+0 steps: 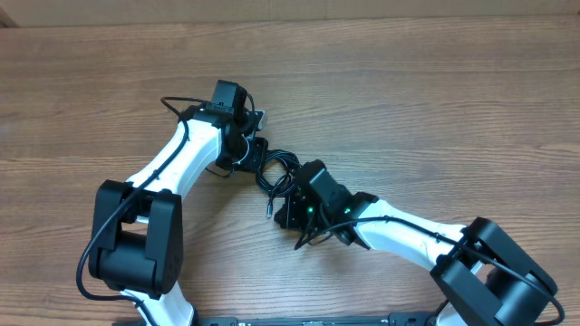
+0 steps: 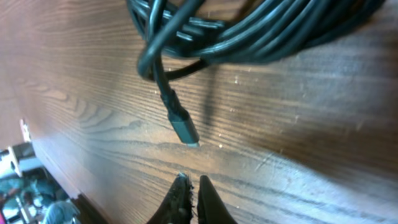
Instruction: Untangle cables
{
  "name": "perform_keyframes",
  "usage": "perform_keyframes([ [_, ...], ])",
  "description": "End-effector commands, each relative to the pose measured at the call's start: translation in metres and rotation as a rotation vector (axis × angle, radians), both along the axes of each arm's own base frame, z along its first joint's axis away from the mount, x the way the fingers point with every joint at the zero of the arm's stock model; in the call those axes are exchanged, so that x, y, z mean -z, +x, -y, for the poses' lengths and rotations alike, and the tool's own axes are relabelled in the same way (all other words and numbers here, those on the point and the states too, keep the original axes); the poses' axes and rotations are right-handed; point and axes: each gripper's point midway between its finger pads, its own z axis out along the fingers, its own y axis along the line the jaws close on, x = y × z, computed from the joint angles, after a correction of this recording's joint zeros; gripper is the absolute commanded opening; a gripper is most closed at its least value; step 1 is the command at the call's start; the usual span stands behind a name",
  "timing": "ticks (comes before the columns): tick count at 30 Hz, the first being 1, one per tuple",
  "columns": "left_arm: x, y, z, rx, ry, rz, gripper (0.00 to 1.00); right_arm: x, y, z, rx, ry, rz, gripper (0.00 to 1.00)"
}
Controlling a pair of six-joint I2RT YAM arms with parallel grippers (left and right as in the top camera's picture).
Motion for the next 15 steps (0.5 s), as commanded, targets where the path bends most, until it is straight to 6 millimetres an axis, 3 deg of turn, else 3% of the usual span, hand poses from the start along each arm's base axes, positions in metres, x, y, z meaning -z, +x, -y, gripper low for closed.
perform_keyframes([
  [1,0.002,-0.001,0.002,0.036,0.000,0.005,0.04,0.007,0.000,0.001,0.084,-0.037,-0.016,0.04],
  [4,0.002,-0.001,0.003,0.037,-0.003,0.004,0.04,0.008,0.003,0.003,0.099,-0.048,-0.003,0.06],
  [7,0.002,-0.001,0.003,0.037,-0.003,0.005,0.04,0.008,0.005,0.002,0.103,-0.048,0.004,0.33],
  [9,0.002,-0.001,0.003,0.037,-0.003,0.005,0.04,0.010,0.006,0.001,0.102,-0.049,0.012,0.43],
  [15,0.002,-0.001,0.003,0.037,-0.003,0.005,0.04,0.020,0.012,-0.009,0.099,-0.026,0.034,0.43],
])
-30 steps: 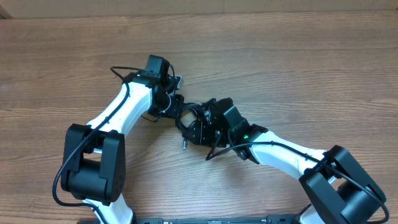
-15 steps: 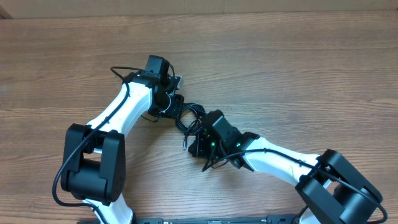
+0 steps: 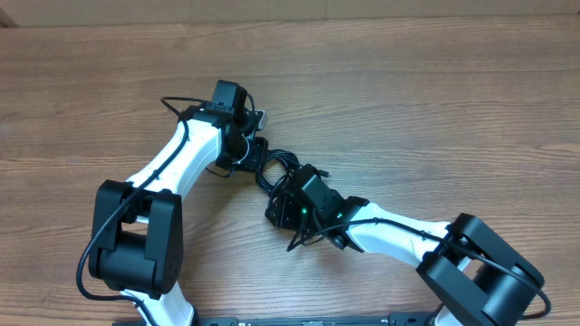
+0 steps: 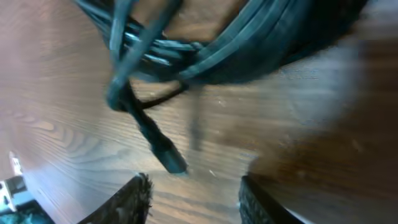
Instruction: Untangle cables
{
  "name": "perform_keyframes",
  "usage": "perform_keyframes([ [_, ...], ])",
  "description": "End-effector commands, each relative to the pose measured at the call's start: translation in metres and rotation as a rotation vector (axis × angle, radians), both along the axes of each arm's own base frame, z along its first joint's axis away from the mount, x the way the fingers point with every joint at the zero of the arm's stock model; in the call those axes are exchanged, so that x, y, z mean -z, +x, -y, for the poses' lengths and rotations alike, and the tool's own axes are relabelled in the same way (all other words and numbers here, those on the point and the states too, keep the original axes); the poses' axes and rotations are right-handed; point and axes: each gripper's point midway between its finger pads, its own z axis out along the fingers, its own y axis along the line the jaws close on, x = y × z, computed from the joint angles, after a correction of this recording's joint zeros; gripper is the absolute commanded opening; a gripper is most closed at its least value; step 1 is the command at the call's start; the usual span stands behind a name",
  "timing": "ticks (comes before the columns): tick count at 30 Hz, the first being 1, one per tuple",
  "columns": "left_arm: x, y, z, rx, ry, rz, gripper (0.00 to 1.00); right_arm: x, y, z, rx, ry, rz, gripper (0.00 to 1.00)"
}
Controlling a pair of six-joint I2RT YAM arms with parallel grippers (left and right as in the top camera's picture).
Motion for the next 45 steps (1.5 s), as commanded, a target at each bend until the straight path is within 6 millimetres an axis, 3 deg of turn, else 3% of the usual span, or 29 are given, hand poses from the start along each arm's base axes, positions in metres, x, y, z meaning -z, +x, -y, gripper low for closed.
perform_keyframes([
  [1,0.002,-0.002,0.003,0.037,-0.002,0.003,0.04,0.009,0.002,-0.005,0.001,0.002,0.010,0.40],
  [3,0.002,-0.002,0.003,0.037,-0.002,0.003,0.04,0.008,0.004,-0.007,0.001,0.010,0.018,0.38],
  [9,0.002,-0.002,0.003,0.037,-0.002,0.002,0.04,0.008,0.005,-0.007,0.002,0.012,0.020,0.18],
  [13,0.002,-0.002,0.003,0.037,-0.002,0.002,0.04,0.007,0.006,-0.007,0.004,0.015,0.023,0.14],
  [18,0.002,-0.002,0.003,0.037,-0.002,0.002,0.04,0.007,0.009,-0.007,0.011,0.012,0.040,0.12],
  [21,0.002,-0.002,0.003,0.037,-0.002,0.002,0.04,0.008,0.013,-0.004,0.028,-0.004,0.057,0.19],
  [23,0.002,-0.002,0.003,0.037,-0.002,0.002,0.04,0.008,0.013,-0.004,0.025,-0.005,0.059,0.31],
  [27,0.002,-0.002,0.003,0.037,-0.002,0.002,0.04,0.009,0.013,-0.003,0.033,-0.033,0.084,0.33],
  [30,0.002,-0.002,0.003,0.037,-0.002,0.002,0.04,0.009,0.015,-0.004,0.030,-0.050,0.119,0.26],
  [36,0.002,-0.002,0.003,0.037,-0.002,0.002,0.04,0.007,0.020,-0.003,0.033,-0.054,0.147,0.25],
  [42,0.002,-0.002,0.003,0.037,-0.002,0.001,0.04,0.007,0.021,-0.002,0.040,-0.059,0.153,0.10],
  [45,0.002,-0.002,0.003,0.037,-0.002,0.002,0.04,0.006,0.022,-0.003,0.040,-0.053,0.158,0.07],
])
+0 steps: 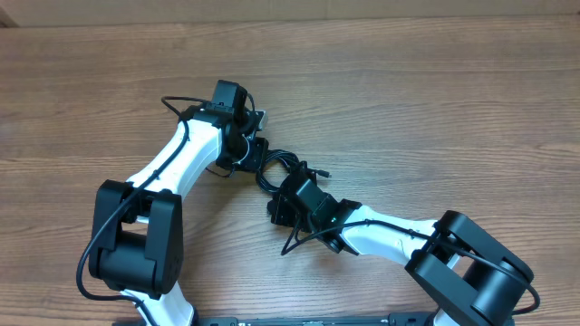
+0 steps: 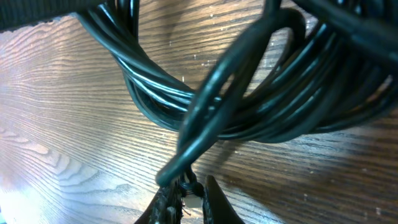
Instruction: Untangle cables
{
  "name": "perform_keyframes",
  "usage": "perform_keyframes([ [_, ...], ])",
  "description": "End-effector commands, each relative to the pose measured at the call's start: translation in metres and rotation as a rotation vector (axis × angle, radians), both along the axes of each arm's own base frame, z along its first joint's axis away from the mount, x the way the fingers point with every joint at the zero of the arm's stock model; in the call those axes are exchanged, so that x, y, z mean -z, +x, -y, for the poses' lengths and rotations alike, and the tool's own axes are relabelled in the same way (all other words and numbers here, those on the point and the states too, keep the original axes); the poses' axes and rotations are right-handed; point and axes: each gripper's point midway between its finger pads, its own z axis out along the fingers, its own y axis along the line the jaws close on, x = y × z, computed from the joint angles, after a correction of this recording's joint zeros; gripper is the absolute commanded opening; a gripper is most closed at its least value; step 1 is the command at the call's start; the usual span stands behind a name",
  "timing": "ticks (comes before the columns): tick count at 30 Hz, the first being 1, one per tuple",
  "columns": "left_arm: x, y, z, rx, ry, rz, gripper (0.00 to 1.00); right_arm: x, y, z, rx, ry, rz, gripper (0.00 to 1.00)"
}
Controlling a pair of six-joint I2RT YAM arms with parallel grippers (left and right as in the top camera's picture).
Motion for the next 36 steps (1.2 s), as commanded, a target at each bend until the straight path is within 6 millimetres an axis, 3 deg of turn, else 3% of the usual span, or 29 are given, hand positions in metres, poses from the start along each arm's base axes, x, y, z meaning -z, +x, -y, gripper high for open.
perform_keyframes([
  [1,0.002,-0.002,0.002,0.027,-0.001,-0.001,0.04,0.000,0.003,0.001,0.010,-0.010,0.020,0.07],
  [7,0.002,-0.002,0.002,0.027,0.000,-0.002,0.04,-0.015,0.021,0.013,0.037,0.003,0.057,0.04],
  [14,0.002,-0.002,0.002,0.027,0.000,-0.001,0.04,-0.037,0.052,0.042,0.122,0.021,0.098,0.04],
  [17,0.002,-0.002,0.002,0.027,0.000,-0.001,0.04,-0.043,0.055,0.044,0.121,0.039,0.102,0.04],
  [22,0.002,-0.002,0.002,0.027,0.000,-0.001,0.04,-0.040,0.043,0.038,0.042,0.052,0.068,0.05],
  [27,0.002,-0.002,0.002,0.027,0.000,0.000,0.04,-0.043,0.008,0.018,-0.104,0.158,-0.074,0.05],
  [31,0.002,-0.002,0.002,0.027,0.000,0.000,0.04,-0.033,-0.005,0.022,-0.113,0.123,-0.133,0.09],
  [36,0.002,-0.002,0.002,0.027,0.000,0.000,0.04,-0.021,-0.022,0.027,-0.052,0.071,-0.228,0.04],
])
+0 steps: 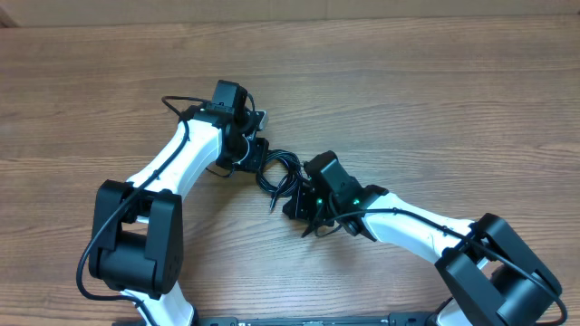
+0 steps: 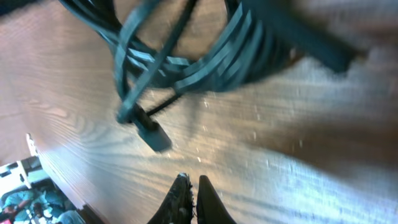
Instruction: Untangle cables
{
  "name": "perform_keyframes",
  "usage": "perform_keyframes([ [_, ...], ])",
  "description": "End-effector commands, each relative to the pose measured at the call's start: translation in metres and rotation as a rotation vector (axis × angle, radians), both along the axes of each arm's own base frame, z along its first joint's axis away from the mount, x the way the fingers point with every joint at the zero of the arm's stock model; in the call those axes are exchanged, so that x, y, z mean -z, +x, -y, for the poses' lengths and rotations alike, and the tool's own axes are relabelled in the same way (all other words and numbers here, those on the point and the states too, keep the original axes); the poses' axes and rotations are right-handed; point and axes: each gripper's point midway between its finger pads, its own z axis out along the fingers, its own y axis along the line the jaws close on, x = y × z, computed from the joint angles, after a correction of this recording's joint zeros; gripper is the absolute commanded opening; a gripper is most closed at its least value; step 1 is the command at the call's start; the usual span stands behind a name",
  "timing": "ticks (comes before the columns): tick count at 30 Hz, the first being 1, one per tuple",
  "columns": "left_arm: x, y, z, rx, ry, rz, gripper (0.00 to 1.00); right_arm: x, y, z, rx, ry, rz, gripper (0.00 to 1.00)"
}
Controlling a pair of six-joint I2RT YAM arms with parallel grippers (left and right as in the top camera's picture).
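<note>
A tangled bundle of black cables (image 1: 276, 170) lies at the table's middle, and fills the top of the right wrist view (image 2: 186, 56). One strand ends in a dark plug (image 2: 155, 138) lying on the wood, seen from overhead as a short tail (image 1: 271, 207). My right gripper (image 2: 193, 182) is shut with nothing between its fingers, a little short of the plug; overhead it sits just below the bundle (image 1: 292, 208). My left gripper (image 1: 254, 152) is at the bundle's upper left edge. Its jaws are hidden by its own body.
The brown wooden table (image 1: 453, 100) runs wide on all sides of the bundle. Both white arms reach in from the near edge, the left arm (image 1: 172, 167) curving in from the left, the right arm (image 1: 408, 231) from the lower right.
My right gripper was shut deep against the bundle with a strand running down to its fingertips. Now it sits back to the right, shut on nothing, the plug lying free ahead. The left arm is unmoved.
First my right gripper was shut just short of the plug. Then it stood open with the plug ahead of its fingers. Then it was shut close under the bundle, a strand at its tips. Now it is back and empty. The left gripper stayed at the bundle throughout.
</note>
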Motion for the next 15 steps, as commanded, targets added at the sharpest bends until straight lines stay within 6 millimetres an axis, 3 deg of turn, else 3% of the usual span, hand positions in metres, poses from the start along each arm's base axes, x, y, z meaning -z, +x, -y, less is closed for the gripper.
perform_keyframes([
  [1,0.002,-0.001,0.001,0.017,-0.001,-0.003,0.04,-0.003,-0.008,-0.002,0.064,-0.016,-0.041,0.04],
  [10,0.002,-0.003,0.001,-0.184,-0.020,-0.082,0.04,0.028,-0.022,-0.005,0.259,-0.080,-0.196,0.04],
  [15,0.002,-0.003,0.002,-0.193,-0.027,-0.088,0.04,0.027,-0.018,-0.007,0.264,-0.070,-0.179,0.04],
])
